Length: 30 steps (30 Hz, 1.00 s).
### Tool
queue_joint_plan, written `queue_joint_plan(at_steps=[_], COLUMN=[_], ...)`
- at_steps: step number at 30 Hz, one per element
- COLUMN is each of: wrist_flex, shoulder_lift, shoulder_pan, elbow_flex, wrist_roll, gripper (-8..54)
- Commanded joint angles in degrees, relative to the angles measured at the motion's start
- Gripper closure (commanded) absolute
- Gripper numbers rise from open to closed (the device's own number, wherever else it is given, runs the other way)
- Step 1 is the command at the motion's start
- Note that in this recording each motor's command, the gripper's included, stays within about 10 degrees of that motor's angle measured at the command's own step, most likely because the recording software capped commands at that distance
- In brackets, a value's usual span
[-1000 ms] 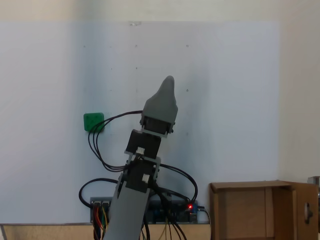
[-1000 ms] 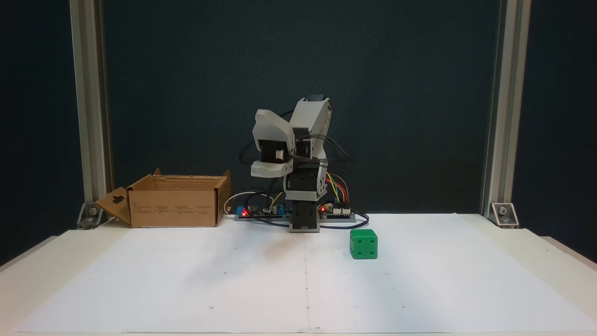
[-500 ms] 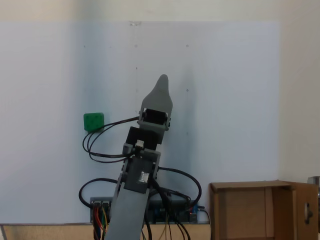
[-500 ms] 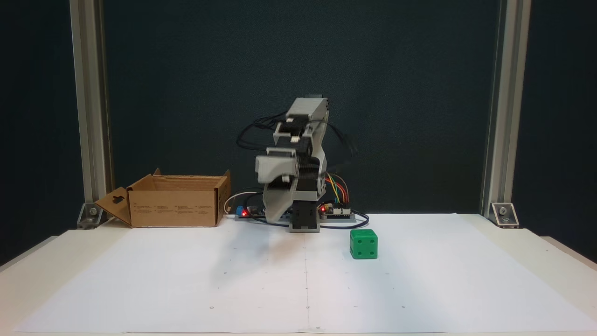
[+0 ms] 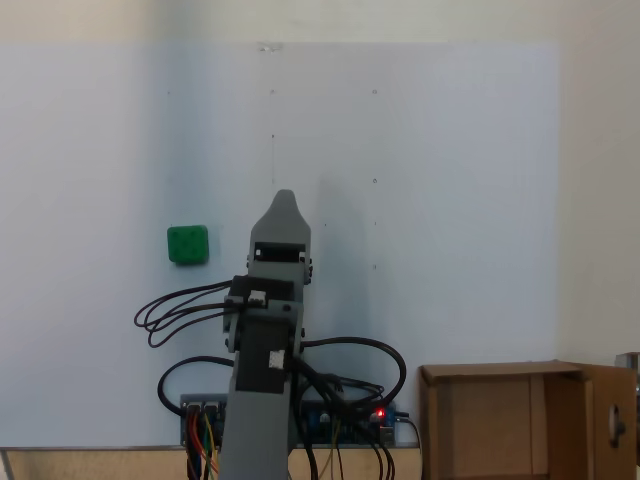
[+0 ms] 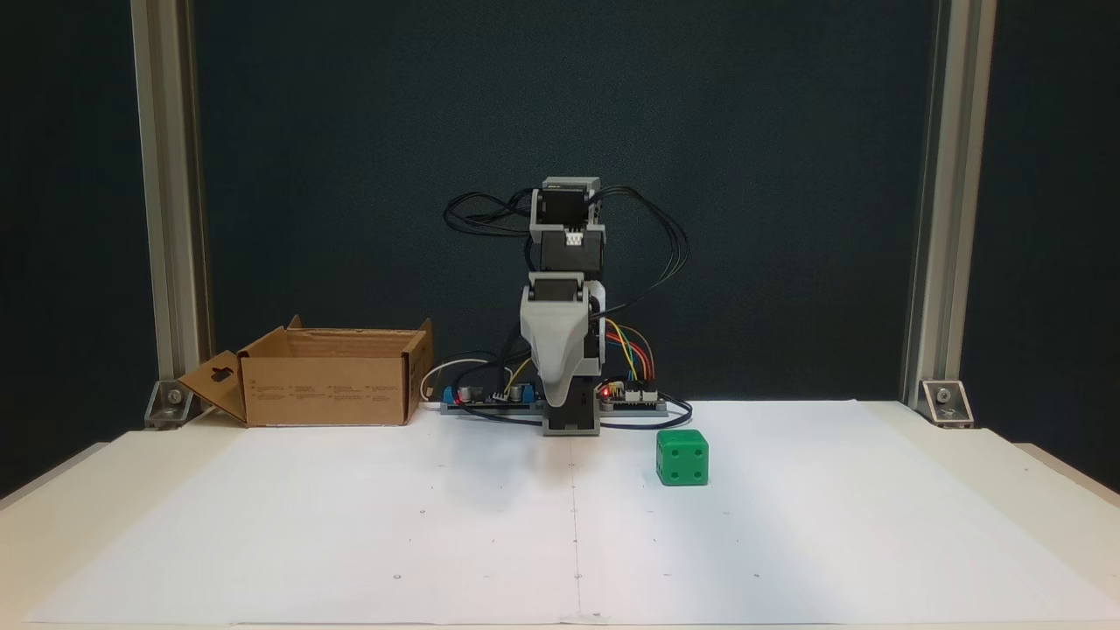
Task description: Grasp a green dice and put it in the bin.
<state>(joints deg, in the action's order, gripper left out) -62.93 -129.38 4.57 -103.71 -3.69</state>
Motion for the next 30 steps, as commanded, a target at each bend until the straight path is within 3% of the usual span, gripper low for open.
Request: queue_joint_plan(at_steps=[1,12,20,30], wrist_flex=[-6.06,-24.52,-32.26,-36.12], shoulder_lift=[-6.06,-3.16,0.79,17.31], shoulder_pan=[0.18,-1.58,-3.52,-23.64], elbow_flex=[6.86,17.67,18.19,33.4], wrist_roll=[-0.18,5.36,21.88,27.6], gripper=[1.3,1.7,4.1,1.7])
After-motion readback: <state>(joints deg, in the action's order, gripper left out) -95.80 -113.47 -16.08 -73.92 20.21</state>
